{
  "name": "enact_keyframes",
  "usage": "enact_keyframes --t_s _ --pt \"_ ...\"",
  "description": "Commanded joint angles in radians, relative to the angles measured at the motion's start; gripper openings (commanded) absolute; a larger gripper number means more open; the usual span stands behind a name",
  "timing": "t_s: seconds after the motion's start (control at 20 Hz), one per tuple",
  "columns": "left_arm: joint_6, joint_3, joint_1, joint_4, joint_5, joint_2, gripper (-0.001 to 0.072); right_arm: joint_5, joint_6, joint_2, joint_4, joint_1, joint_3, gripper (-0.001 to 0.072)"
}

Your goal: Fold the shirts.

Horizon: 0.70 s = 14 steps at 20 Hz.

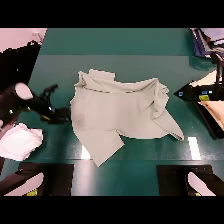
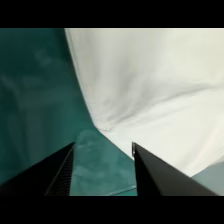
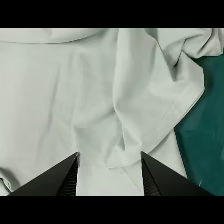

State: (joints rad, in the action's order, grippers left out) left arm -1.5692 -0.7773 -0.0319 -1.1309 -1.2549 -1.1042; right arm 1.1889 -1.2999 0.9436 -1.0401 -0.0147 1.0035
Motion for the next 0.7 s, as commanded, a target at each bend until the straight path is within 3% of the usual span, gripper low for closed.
enact_keyframes --t_s 0.0,0.3,0.5,0.55,0.6,0.65 --pt "0.014 0.19 0.001 0.113 0.127 0.046 0.0425 -0.002 0.0 -0.071 0.001 0.0 -0.018 0.043" --pt "0.128 0.275 0.0 0.278 0.257 0.045 0.0423 0.001 -0.022 -0.12 0.002 0.0 -0.017 0.0429" --pt "0.13 0.313 0.0 0.286 0.291 0.044 0.042 0.02 -0.028 -0.12 0.0 0.0 -0.018 0.0429" --pt "0.13 0.311 0.001 0.291 0.301 0.045 0.0257 0.026 -0.028 -0.12 -0.006 0.0 -0.018 0.0429" --pt "0.132 0.304 0.001 0.299 0.31 0.045 0.0026 0.042 -0.028 -0.12 -0.028 0.006 -0.018 0.0429" --pt "0.138 0.287 0.001 0.3 0.308 0.045 0.0025 0.075 -0.029 -0.12 -0.073 0.018 -0.021 0.0429"
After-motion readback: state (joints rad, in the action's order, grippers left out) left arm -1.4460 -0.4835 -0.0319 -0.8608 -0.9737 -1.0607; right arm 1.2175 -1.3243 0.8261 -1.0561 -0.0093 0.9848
